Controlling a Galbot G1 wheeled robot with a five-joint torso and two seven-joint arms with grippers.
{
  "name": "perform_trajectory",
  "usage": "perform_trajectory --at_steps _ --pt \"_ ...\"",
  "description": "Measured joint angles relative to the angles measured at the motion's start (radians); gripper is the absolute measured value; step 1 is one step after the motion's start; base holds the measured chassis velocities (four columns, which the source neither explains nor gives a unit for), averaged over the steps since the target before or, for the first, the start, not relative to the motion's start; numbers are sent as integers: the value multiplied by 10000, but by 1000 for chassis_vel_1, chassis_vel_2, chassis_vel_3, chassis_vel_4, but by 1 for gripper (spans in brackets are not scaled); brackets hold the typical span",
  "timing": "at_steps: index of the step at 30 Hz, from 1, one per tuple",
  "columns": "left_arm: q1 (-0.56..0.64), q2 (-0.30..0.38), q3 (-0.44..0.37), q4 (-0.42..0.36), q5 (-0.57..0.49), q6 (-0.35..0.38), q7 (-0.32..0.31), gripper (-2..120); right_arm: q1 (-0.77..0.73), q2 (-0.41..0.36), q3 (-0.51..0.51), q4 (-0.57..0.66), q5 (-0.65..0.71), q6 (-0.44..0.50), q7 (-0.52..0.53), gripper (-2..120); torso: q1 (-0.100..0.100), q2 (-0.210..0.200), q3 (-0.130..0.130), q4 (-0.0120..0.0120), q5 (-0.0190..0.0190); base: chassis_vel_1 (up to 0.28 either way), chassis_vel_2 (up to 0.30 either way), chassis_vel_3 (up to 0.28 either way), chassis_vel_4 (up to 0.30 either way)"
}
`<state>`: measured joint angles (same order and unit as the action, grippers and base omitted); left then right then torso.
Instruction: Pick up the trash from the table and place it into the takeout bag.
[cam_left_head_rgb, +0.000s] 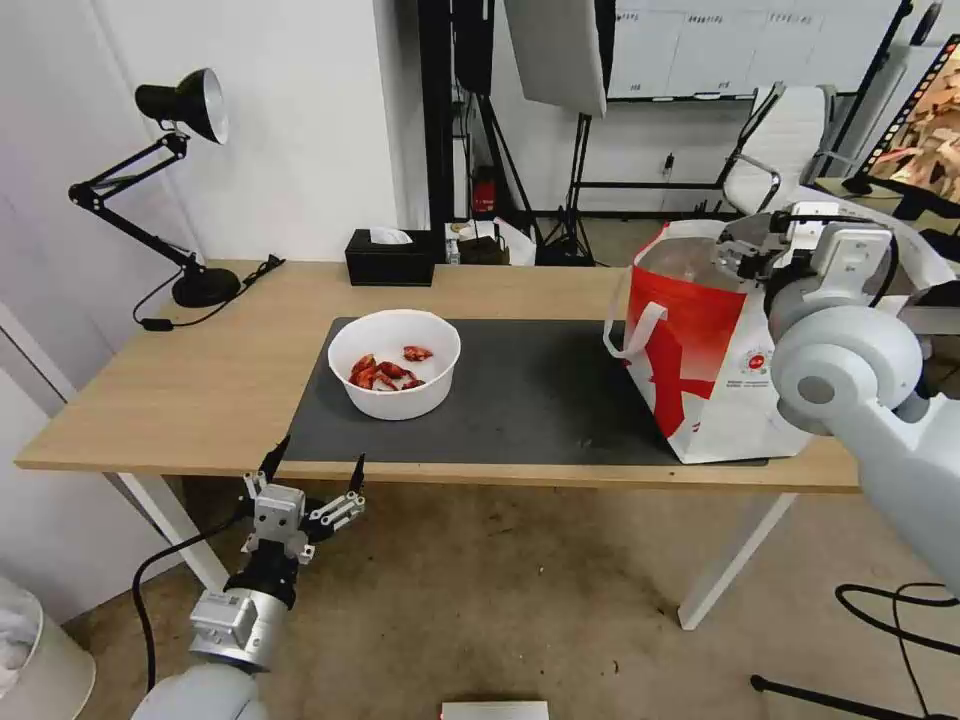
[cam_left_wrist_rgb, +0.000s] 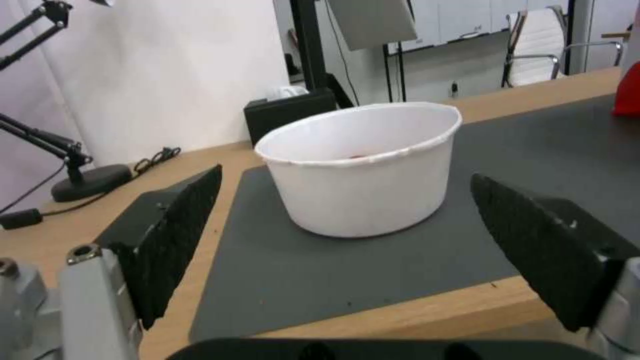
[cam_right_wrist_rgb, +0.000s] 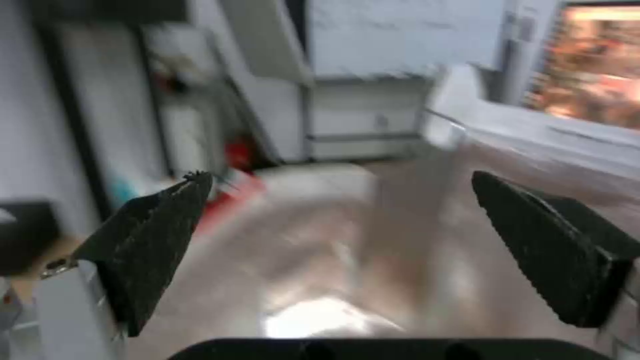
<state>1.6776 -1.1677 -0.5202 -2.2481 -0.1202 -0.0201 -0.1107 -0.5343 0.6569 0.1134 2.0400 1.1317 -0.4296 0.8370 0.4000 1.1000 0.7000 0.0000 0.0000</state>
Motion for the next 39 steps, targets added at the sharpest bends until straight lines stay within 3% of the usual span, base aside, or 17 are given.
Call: perform_trajectory --at_steps 1,2,4,5,8,9,13,14,16,17,19,21,23,29,39 --pt "-19 8 -14 -3 -9 0 -6 100 -158 -31 92 93 -55 579 -701 100 0 0 0 1 0 0 0 0 0" --pt "-19 8 -14 -3 -9 0 -6 100 -158 -31 92 93 -55 579 -701 100 0 0 0 1 0 0 0 0 0" --pt "-68 7 -27 -4 -24 0 -23 100 -667 -139 313 395 -209 1474 -2237 100 0 0 0 1 0 0 0 0 0" --pt "-68 7 -27 -4 -24 0 -23 100 -667 -139 313 395 -209 1474 -2237 100 0 0 0 1 0 0 0 0 0" --pt "108 -159 -238 -113 -19 -109 -31 100 -2001 -274 682 904 -405 2614 -4559 100 0 0 -1 -1 -2 0 0 0 0" --pt "108 -159 -238 -113 -19 -109 -31 100 -2001 -274 682 904 -405 2614 -4559 100 0 0 -1 -1 -2 0 0 0 0" --pt "549 -314 -623 -246 9 -317 -17 100 -4302 -47 1477 1006 -1419 3668 -6960 100 -1 1 -1 5 -1 0 0 0 0" --pt "549 -314 -623 -246 9 -317 -17 100 -4302 -47 1477 1006 -1419 3668 -6960 100 -1 1 -1 5 -1 0 0 0 0" --pt "581 -205 -715 -242 -39 -343 195 100 -6193 335 2283 956 -2064 4415 -7967 100 -1 0 -1 0 2 0 0 0 0" --pt "581 -205 -715 -242 -39 -343 195 100 -6193 335 2283 956 -2064 4415 -7967 100 -1 0 -1 0 2 0 0 0 0" --pt "567 -68 -783 -157 -150 -383 385 100 -7800 854 3057 693 -2938 5192 -8794 100 -1 1 -1 -4 -1 0 0 0 0" --pt "557 -37 -804 -141 -186 -394 449 100 -8178 1009 3232 574 -3223 5437 -9014 100 -2 1 -2 -4 -2 0 0 0 0" --pt "529 38 -859 -97 -284 -409 586 100 -9381 1628 3640 168 -4136 6110 -9528 100 -1 0 -1 -3 2 0 0 0 0" --pt "490 8 -756 -16 -291 -425 651 100 -10549 2617 3657 -258 -5207 6718 -9394 100 -2 0 -1 -1 -1 0 0 0 0" --pt "462 -96 -573 -2 -285 -427 604 100 -10633 3044 3383 -457 -5963 6783 -8780 100 0 0 -1 1 -1 0 0 0 0"
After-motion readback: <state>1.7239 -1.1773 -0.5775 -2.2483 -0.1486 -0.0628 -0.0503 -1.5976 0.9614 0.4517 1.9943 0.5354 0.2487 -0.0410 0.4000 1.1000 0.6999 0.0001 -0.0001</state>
